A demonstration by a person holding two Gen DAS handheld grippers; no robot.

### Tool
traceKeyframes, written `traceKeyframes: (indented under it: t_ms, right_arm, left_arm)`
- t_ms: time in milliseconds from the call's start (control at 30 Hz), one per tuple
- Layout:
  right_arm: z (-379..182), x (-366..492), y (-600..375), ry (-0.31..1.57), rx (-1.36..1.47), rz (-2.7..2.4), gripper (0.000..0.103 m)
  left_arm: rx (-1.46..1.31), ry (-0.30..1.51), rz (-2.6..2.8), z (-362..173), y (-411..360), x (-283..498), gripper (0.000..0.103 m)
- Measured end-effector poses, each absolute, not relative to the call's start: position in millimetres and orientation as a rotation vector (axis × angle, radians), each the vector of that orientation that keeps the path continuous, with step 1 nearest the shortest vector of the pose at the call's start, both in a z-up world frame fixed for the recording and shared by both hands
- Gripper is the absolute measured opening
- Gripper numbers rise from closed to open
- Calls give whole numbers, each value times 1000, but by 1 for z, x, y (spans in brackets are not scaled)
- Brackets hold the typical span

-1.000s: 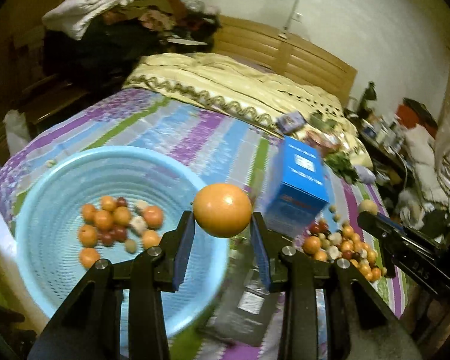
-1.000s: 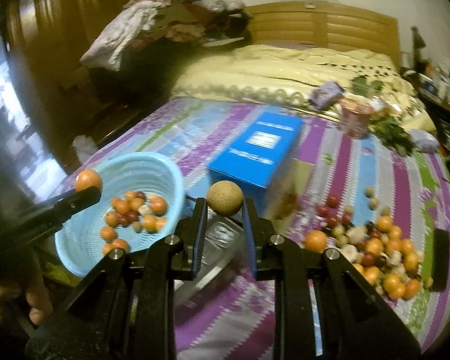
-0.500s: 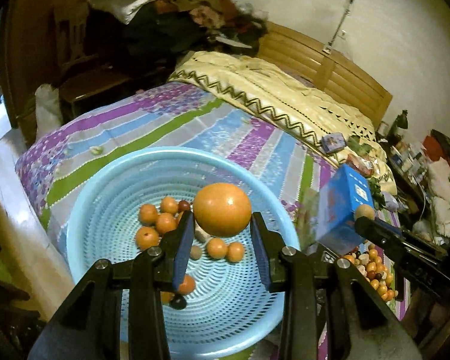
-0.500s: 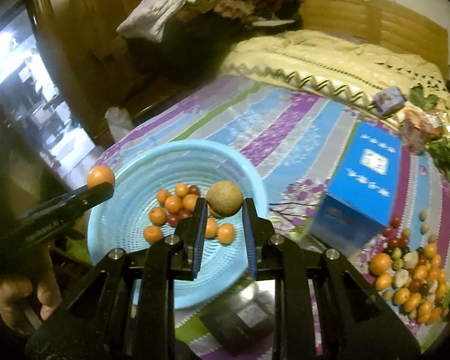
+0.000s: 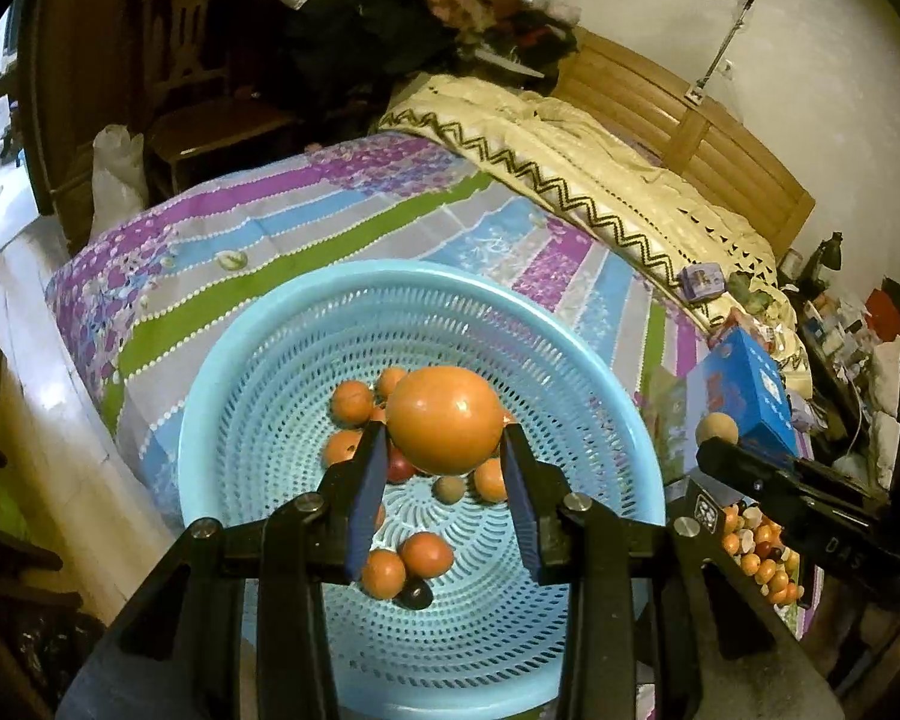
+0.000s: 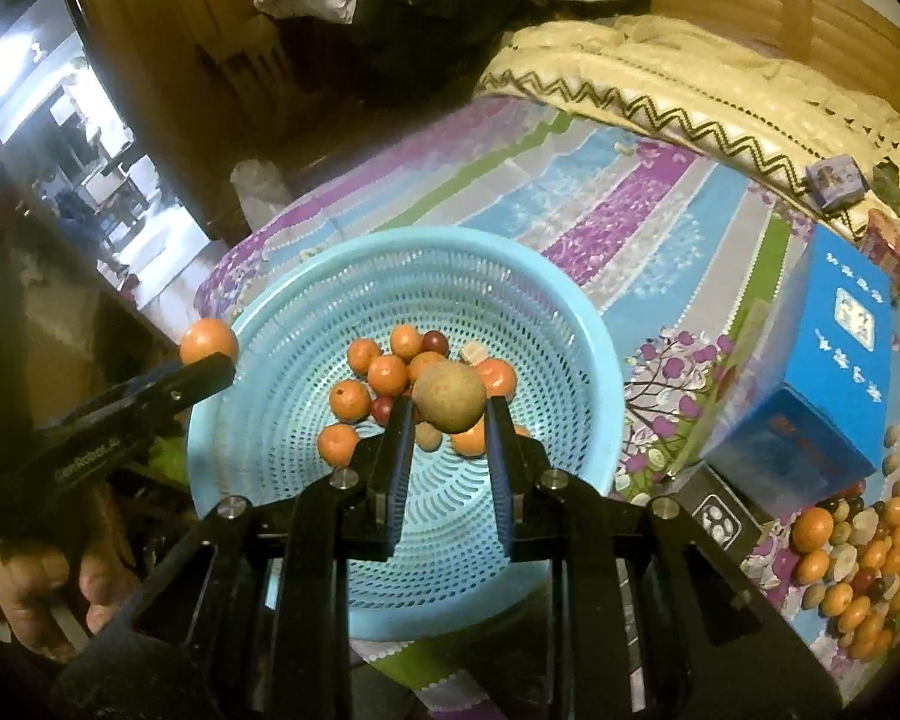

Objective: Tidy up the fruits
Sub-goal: 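Open the left tool and the right tool to drop the fruits into the basket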

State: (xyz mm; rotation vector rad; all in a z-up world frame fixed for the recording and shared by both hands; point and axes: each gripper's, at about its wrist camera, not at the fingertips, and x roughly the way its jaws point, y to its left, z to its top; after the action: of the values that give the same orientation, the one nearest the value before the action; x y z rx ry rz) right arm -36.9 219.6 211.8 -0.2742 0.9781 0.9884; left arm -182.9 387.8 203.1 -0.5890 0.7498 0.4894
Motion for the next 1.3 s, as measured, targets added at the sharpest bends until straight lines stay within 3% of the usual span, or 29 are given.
traceKeyframes:
  t_ms: [1200, 1300]
  right_arm:
    - [189, -31, 225, 1042, -281, 990, 25]
    - [189, -30, 225, 1049, -280, 993, 25]
  left_arm:
    - [-621, 852, 468, 173, 393, -172, 39]
    - [-613, 865, 458, 170, 389, -170, 44]
